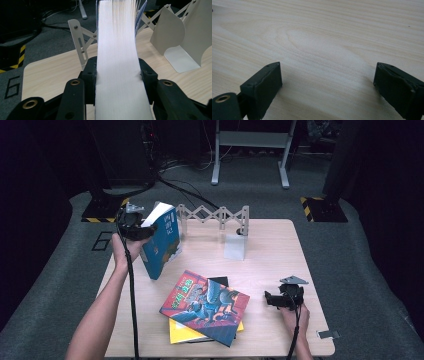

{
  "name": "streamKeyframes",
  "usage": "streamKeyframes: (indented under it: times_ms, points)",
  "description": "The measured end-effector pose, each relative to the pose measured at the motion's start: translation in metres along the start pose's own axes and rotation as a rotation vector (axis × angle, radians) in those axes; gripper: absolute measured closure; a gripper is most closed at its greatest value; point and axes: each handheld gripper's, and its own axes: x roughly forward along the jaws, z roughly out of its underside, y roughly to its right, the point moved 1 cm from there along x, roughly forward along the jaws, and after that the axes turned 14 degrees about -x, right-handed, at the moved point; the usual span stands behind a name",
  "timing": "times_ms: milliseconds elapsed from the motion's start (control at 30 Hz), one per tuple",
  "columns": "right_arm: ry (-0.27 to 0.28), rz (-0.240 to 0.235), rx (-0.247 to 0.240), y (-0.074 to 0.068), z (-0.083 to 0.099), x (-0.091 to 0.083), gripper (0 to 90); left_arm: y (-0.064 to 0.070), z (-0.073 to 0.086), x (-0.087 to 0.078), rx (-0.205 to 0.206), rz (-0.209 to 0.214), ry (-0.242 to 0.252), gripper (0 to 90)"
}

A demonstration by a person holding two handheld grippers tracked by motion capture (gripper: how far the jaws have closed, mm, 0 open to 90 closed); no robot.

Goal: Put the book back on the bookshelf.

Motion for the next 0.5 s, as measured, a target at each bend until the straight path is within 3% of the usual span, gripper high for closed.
streamKeyframes:
  times_ms: [500]
  points:
    - [0.001,-0.001,-0.001,0.0004,0.0002,-0.0001,7.6,0.0030,-0.0012,0.0068,-0.086,-0.037,0.078,61.3]
